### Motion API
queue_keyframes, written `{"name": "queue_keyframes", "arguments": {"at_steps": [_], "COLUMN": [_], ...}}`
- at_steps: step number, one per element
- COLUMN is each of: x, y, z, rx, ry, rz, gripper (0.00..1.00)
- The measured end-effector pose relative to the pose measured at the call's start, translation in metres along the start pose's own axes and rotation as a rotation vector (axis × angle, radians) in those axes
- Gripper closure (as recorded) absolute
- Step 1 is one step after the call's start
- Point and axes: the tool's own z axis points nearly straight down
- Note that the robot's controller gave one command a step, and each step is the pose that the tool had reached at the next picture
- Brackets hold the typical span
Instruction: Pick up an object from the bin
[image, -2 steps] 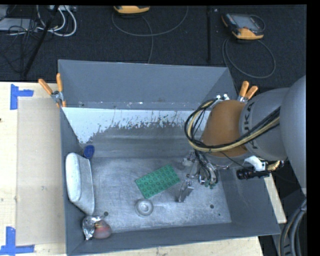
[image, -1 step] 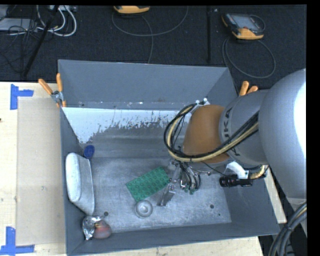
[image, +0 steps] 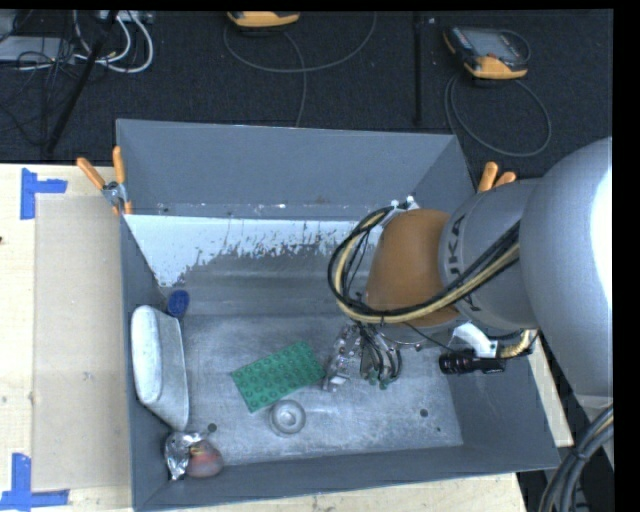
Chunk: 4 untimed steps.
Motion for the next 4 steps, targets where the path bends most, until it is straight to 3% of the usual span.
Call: {"name": "queue_keyframes", "arguments": {"at_steps": [1, 2, 3, 4], "x": [-0.001, 0.016, 0.017, 0.016], "y": [-0.001, 0.060, 0.059, 0.058], "z": [0.001, 0.001, 0.000, 0.001], "rx": [0.000, -0.001, -0.001, 0.000], "ry": [-0.004, -0.006, 0.000, -0.004], "rz": [0.000, 0.065, 0.063, 0.063], "gripper": [0.00, 0.00, 1.00, 0.00]}}
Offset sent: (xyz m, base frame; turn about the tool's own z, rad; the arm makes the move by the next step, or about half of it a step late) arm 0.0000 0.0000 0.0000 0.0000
